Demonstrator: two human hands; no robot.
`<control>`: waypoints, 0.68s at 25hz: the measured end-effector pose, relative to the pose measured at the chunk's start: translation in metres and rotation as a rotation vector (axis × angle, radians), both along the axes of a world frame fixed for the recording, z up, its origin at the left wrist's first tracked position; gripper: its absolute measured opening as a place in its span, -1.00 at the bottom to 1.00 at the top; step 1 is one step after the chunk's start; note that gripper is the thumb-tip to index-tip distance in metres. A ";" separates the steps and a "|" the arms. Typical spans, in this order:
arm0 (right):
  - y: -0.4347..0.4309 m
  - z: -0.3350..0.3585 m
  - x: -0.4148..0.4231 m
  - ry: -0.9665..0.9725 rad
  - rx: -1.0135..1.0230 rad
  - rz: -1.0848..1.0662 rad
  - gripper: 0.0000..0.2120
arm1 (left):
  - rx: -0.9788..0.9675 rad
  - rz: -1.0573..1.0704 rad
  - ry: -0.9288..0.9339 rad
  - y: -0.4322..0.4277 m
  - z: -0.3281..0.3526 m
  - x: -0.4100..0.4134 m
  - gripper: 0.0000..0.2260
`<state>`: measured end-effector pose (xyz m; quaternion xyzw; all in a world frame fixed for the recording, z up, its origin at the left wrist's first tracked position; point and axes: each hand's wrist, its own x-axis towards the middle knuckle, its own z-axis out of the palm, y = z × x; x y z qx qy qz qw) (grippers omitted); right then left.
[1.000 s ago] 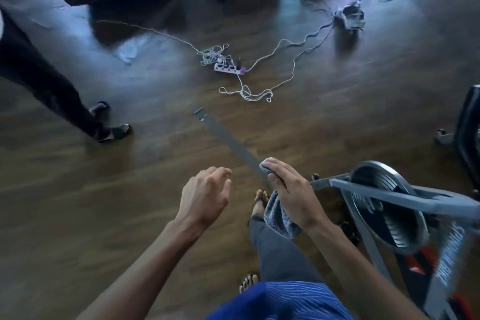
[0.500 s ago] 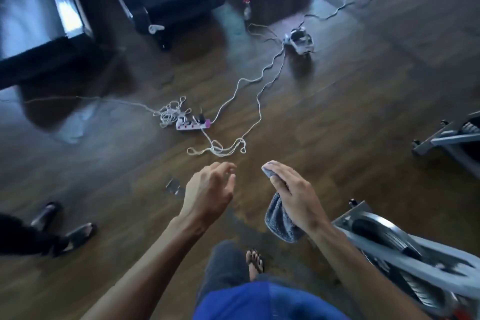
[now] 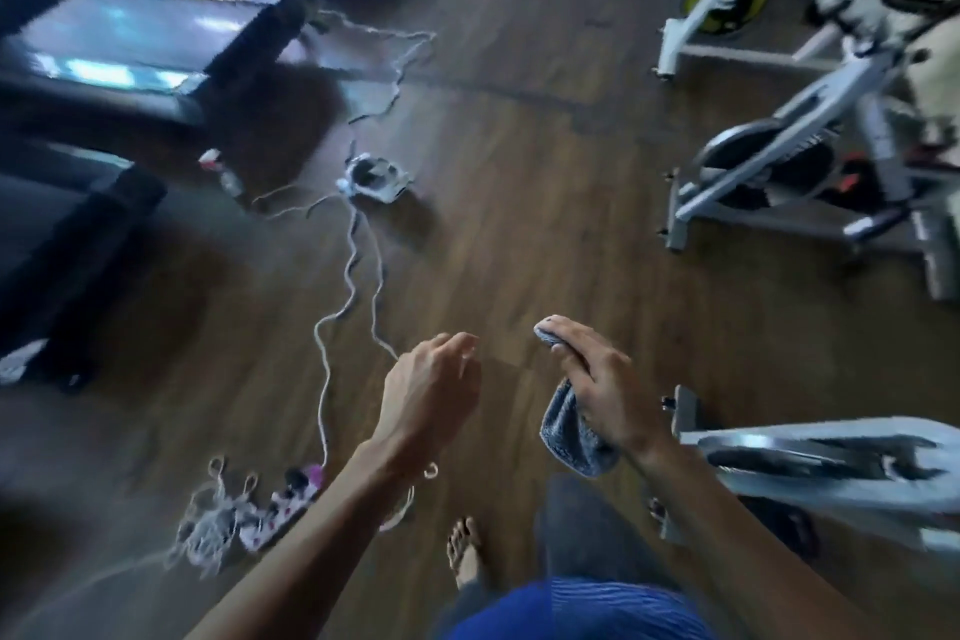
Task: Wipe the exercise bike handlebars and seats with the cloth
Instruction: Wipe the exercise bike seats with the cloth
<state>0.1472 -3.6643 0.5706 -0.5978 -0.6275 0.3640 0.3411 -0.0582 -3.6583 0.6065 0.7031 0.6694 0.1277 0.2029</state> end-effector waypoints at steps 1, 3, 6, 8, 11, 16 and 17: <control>0.016 0.001 0.006 0.019 -0.005 -0.063 -0.72 | 0.008 -0.069 -0.001 0.029 0.003 0.008 -0.82; 0.047 -0.002 0.023 0.041 -0.002 -0.183 -0.71 | 0.020 -0.198 0.006 0.088 0.007 0.034 -0.85; 0.096 -0.013 0.067 0.016 0.004 -0.350 -0.69 | 0.051 -0.386 0.027 0.173 0.004 0.096 -0.87; 0.129 -0.018 0.106 0.007 0.006 -0.439 -0.69 | 0.046 -0.497 0.042 0.223 0.001 0.148 -0.86; 0.182 -0.022 0.178 0.043 -0.011 -0.605 -0.69 | 0.049 -0.645 0.027 0.298 -0.002 0.237 -0.84; 0.245 -0.007 0.300 0.066 -0.014 -0.930 -0.72 | 0.040 -0.922 0.001 0.389 0.011 0.399 -0.77; 0.254 -0.004 0.324 0.074 0.002 -0.994 -0.73 | 0.019 -0.973 -0.005 0.401 0.013 0.431 -0.77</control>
